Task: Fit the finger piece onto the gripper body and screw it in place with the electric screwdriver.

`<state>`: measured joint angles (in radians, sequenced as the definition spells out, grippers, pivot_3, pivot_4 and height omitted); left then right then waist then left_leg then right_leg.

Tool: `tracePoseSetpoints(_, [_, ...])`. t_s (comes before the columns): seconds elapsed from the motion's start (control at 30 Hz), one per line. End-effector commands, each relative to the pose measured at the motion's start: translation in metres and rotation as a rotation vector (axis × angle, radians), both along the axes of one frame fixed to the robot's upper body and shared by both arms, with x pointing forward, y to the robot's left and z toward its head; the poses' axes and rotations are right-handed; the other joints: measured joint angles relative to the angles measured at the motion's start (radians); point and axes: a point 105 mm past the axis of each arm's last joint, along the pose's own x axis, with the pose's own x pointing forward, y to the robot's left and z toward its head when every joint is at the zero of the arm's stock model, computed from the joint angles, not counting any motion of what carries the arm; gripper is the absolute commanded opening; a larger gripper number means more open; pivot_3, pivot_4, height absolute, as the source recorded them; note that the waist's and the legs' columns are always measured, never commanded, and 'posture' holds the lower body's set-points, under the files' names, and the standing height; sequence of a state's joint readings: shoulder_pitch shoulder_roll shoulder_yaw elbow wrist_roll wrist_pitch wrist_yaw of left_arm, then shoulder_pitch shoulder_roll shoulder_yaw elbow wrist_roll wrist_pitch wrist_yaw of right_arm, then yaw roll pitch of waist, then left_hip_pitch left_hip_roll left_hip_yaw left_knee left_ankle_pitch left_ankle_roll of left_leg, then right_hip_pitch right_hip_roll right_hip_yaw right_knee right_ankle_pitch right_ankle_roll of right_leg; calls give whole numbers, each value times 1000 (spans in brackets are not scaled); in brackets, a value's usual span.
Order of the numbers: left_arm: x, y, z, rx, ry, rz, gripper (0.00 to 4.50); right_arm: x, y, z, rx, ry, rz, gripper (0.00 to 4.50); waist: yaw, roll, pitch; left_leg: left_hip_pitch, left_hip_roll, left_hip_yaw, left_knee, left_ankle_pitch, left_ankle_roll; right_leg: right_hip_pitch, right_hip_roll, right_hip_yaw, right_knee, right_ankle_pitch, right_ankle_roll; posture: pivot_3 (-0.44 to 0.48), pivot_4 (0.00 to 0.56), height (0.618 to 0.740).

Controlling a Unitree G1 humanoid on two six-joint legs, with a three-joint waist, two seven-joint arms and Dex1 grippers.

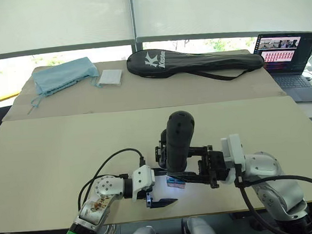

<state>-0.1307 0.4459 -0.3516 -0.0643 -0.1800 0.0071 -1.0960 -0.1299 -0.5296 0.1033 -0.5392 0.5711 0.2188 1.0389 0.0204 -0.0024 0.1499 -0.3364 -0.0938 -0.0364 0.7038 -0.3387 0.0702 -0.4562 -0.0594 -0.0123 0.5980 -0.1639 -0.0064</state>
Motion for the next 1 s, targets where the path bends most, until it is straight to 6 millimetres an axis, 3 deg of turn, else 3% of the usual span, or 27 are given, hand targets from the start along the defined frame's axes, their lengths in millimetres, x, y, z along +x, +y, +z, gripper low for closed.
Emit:
tracePoseSetpoints(0.03, [-4, -2, -12, 28, 48, 0, 4453, -2, -2, 13, 26, -80, 0, 1902, 0, 0, 0, 0, 0, 0, 0, 0, 0, 0, 0, 0, 0, 0, 0, 0, 150, 740])
tracePoseSetpoints(1.0, [-3, -1, -20, 41, 74, 20, 4453, -1, 0, 9, 23, -69, -7, 1902, 2, 1, -1, 1, 0, 0, 3, 0, 0, 0, 0, 1, 4, 0, 0, 0, 150, 740])
